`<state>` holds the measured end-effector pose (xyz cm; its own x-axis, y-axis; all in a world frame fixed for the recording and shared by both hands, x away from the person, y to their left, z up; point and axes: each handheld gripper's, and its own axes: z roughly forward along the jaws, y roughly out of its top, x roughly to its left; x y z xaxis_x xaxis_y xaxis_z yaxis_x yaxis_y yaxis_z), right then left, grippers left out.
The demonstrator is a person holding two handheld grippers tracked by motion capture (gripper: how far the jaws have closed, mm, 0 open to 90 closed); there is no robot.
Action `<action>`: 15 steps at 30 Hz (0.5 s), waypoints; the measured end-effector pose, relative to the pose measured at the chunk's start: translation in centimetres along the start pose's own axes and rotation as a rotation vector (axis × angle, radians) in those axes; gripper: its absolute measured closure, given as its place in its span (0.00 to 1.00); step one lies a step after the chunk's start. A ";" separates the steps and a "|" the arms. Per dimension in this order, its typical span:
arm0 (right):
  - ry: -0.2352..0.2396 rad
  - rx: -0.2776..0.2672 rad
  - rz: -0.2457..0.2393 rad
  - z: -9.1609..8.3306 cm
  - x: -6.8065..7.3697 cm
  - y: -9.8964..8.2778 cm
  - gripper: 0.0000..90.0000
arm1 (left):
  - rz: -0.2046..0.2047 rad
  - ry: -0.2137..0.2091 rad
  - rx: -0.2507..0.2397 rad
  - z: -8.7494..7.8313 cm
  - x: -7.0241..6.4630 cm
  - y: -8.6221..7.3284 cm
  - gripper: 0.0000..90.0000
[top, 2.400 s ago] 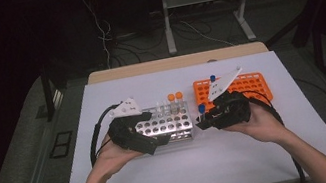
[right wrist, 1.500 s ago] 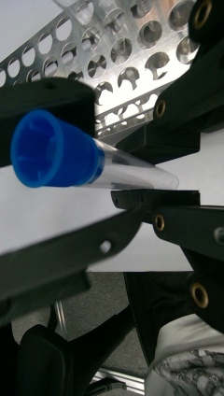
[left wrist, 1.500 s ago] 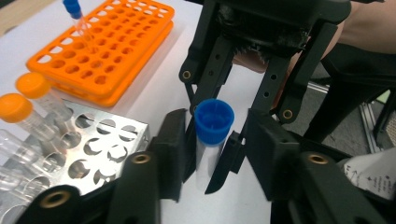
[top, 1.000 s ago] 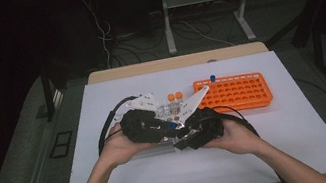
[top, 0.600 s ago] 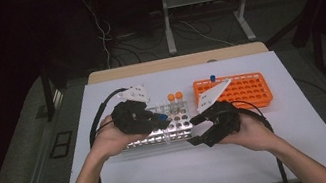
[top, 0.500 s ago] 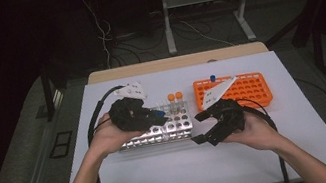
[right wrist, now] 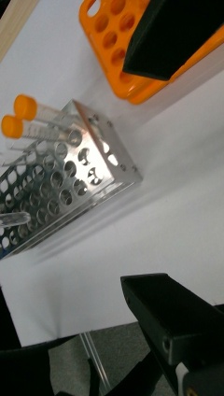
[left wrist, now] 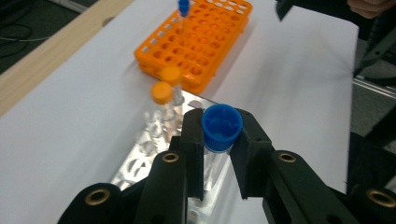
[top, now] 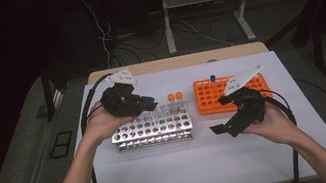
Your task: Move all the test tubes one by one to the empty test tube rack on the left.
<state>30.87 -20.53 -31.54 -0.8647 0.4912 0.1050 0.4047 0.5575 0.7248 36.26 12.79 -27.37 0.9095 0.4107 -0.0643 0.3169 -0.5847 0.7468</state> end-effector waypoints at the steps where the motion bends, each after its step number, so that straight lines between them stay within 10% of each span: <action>1: -0.003 0.002 0.007 -0.1 -0.2 -0.1 0.00 | 0.001 0.005 -0.001 0.0 0.3 0.0 0.83; 15: -0.030 0.032 0.040 -1.0 -1.8 -1.5 0.00 | -0.053 0.074 -0.043 1.4 3.9 -0.5 0.83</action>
<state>31.51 -22.90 -32.19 -0.8387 0.5327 0.1130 0.4483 0.5577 0.6985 39.99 13.70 -28.86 0.8690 0.4916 -0.0565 0.3506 -0.5311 0.7714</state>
